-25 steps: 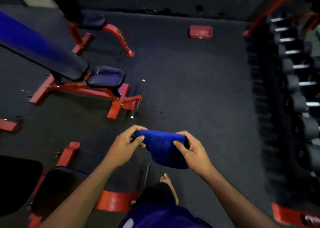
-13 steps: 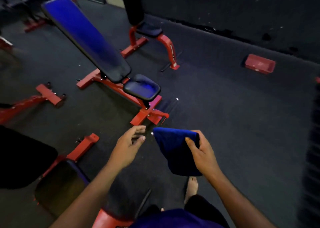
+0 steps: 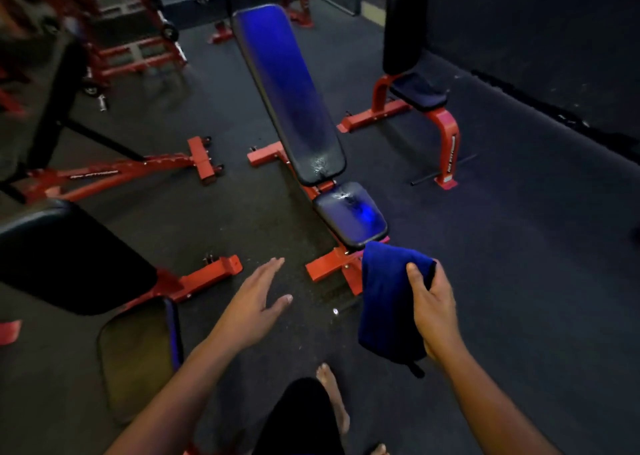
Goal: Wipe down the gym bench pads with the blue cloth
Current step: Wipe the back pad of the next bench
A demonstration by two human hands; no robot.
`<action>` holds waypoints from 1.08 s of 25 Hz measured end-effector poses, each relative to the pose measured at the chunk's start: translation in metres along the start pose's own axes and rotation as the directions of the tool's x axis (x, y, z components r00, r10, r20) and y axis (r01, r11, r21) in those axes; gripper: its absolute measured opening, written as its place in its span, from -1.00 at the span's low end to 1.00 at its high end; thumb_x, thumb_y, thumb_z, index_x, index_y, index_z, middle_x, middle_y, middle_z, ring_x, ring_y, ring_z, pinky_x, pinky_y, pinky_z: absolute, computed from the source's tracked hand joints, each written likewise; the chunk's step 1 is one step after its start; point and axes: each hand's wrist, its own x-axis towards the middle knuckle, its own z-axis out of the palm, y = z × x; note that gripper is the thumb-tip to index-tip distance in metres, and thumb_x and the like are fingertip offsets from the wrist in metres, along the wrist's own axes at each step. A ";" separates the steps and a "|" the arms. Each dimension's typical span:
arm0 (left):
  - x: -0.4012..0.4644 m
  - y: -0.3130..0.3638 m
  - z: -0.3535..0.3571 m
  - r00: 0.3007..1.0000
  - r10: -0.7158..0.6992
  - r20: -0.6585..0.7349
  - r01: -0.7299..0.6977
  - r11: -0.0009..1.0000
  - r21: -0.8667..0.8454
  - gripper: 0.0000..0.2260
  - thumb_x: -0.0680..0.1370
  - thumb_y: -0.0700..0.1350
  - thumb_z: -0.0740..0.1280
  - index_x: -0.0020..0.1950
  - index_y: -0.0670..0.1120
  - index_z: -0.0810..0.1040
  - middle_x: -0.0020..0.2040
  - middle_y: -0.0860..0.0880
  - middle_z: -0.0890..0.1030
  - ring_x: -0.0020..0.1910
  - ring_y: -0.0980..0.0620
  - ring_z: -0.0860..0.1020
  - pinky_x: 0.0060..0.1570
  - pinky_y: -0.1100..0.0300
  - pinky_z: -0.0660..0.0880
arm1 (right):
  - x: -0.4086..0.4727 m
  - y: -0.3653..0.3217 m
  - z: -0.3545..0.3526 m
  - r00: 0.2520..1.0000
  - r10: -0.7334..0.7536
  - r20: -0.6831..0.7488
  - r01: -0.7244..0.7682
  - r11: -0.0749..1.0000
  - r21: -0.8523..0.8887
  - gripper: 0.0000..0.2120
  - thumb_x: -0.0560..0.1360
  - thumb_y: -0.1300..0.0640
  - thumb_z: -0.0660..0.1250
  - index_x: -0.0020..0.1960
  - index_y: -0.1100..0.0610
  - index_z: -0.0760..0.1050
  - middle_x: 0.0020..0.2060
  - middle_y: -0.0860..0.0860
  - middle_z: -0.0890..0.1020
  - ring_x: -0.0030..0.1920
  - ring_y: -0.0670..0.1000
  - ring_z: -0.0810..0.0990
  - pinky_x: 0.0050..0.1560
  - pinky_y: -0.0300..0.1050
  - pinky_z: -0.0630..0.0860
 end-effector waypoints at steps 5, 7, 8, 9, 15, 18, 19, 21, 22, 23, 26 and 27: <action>0.072 -0.025 -0.010 0.996 -0.065 -0.062 0.063 0.997 -0.045 -0.37 0.65 0.04 0.33 0.65 0.07 0.11 0.63 0.08 0.14 0.53 0.24 0.06 0.49 0.29 0.05 | 0.079 -0.023 0.042 0.995 -0.023 0.095 0.029 0.998 -0.059 -0.90 0.63 0.02 0.25 0.04 0.02 0.49 -0.09 -0.12 0.62 -0.10 -0.28 0.55 -0.08 -0.25 0.43; 0.104 -0.027 -0.019 0.995 -0.076 -0.058 0.072 0.995 -0.063 -0.37 0.65 0.02 0.33 0.65 0.05 0.12 0.64 0.05 0.14 0.58 0.18 0.09 0.48 0.32 0.03 | 0.109 -0.034 0.056 0.992 -0.032 0.124 0.043 0.995 -0.091 -0.91 0.62 0.02 0.25 0.02 0.01 0.49 -0.11 -0.11 0.62 -0.10 -0.21 0.57 -0.08 -0.21 0.44; 0.119 -0.028 -0.024 0.996 -0.065 -0.053 0.061 0.996 -0.069 -0.37 0.65 0.01 0.34 0.65 0.04 0.12 0.65 0.03 0.14 0.60 0.15 0.10 0.47 0.34 0.02 | 0.122 -0.039 0.061 0.990 -0.046 0.136 0.061 0.993 -0.104 -0.91 0.62 0.02 0.26 0.01 0.01 0.50 -0.12 -0.10 0.62 -0.11 -0.19 0.57 -0.10 -0.21 0.44; 0.133 -0.028 -0.028 0.998 -0.052 -0.039 0.049 0.996 -0.070 -0.37 0.65 0.01 0.34 0.65 0.03 0.12 0.65 0.02 0.14 0.61 0.13 0.11 0.47 0.35 0.01 | 0.133 -0.045 0.066 0.988 -0.061 0.143 0.077 0.991 -0.112 -0.91 0.62 0.02 0.26 0.00 0.02 0.50 -0.13 -0.08 0.62 -0.12 -0.18 0.57 -0.12 -0.20 0.43; 0.234 -0.034 -0.069 0.997 -0.031 -0.066 0.026 0.997 -0.079 -0.38 0.65 0.01 0.35 0.64 0.05 0.16 0.64 0.01 0.17 0.60 0.07 0.16 0.50 0.24 0.11 | 0.204 -0.070 0.103 0.994 -0.050 0.100 0.056 0.997 -0.057 -0.90 0.61 0.04 0.29 -0.05 0.05 0.51 -0.16 -0.04 0.63 -0.18 -0.21 0.57 -0.14 -0.18 0.43; 0.269 -0.035 -0.081 0.996 -0.039 -0.078 0.034 0.997 -0.076 -0.39 0.64 0.02 0.35 0.64 0.06 0.17 0.63 0.03 0.18 0.60 0.08 0.17 0.49 0.24 0.12 | 0.233 -0.080 0.113 0.992 -0.033 0.118 0.038 0.999 -0.036 -0.94 0.60 0.05 0.30 -0.02 0.02 0.53 -0.13 -0.07 0.65 -0.16 -0.24 0.58 -0.13 -0.18 0.43; 0.278 -0.036 -0.083 0.996 -0.045 -0.077 0.039 0.997 -0.074 -0.39 0.64 0.02 0.35 0.64 0.06 0.16 0.64 0.02 0.18 0.60 0.08 0.18 0.50 0.22 0.14 | 0.246 -0.083 0.115 0.992 -0.033 0.118 0.035 0.999 -0.021 -0.94 0.60 0.05 0.30 -0.01 0.02 0.53 -0.13 -0.07 0.65 -0.17 -0.27 0.58 -0.13 -0.19 0.43; 0.296 -0.036 -0.089 0.996 -0.060 -0.070 0.055 0.996 -0.068 -0.38 0.64 0.03 0.35 0.64 0.06 0.15 0.64 0.02 0.17 0.60 0.07 0.18 0.50 0.21 0.15 | 0.276 -0.093 0.121 0.994 -0.041 0.103 0.041 0.999 0.006 -0.92 0.60 0.05 0.31 -0.03 0.04 0.53 -0.14 -0.07 0.65 -0.21 -0.30 0.56 -0.16 -0.19 0.42; 0.305 -0.036 -0.094 0.996 -0.071 -0.062 0.067 0.996 -0.059 -0.38 0.64 0.03 0.34 0.64 0.06 0.14 0.64 0.02 0.17 0.60 0.07 0.18 0.51 0.20 0.15 | 0.291 -0.099 0.125 0.994 -0.047 0.099 0.046 0.999 0.014 -0.91 0.59 0.05 0.31 -0.04 0.05 0.53 -0.14 -0.07 0.65 -0.22 -0.31 0.56 -0.17 -0.19 0.41; 0.315 -0.038 -0.099 0.995 -0.081 -0.053 0.078 0.996 -0.049 -0.38 0.64 0.03 0.35 0.64 0.07 0.14 0.64 0.02 0.16 0.60 0.06 0.18 0.52 0.18 0.16 | 0.306 -0.103 0.131 0.994 -0.056 0.095 0.053 0.998 0.029 -0.91 0.59 0.05 0.31 -0.04 0.05 0.53 -0.14 -0.07 0.65 -0.22 -0.30 0.56 -0.17 -0.19 0.41; 0.346 -0.044 -0.117 0.992 -0.096 -0.076 0.093 0.995 -0.034 -0.37 0.64 0.06 0.34 0.64 0.11 0.13 0.64 0.06 0.16 0.58 0.08 0.21 0.48 0.05 0.32 | 0.348 -0.109 0.150 0.993 -0.070 0.097 0.066 0.997 0.051 -0.90 0.59 0.04 0.32 -0.05 0.05 0.54 -0.15 -0.07 0.65 -0.20 -0.26 0.58 -0.13 -0.14 0.44; 0.360 -0.045 -0.122 0.991 -0.097 -0.094 0.094 0.995 -0.040 -0.37 0.64 0.07 0.34 0.64 0.11 0.14 0.64 0.07 0.16 0.57 0.08 0.22 0.46 0.03 0.36 | 0.362 -0.111 0.157 0.992 -0.073 0.102 0.068 0.996 0.050 -0.90 0.58 0.03 0.33 -0.06 0.04 0.54 -0.16 -0.06 0.65 -0.19 -0.23 0.58 -0.11 -0.12 0.46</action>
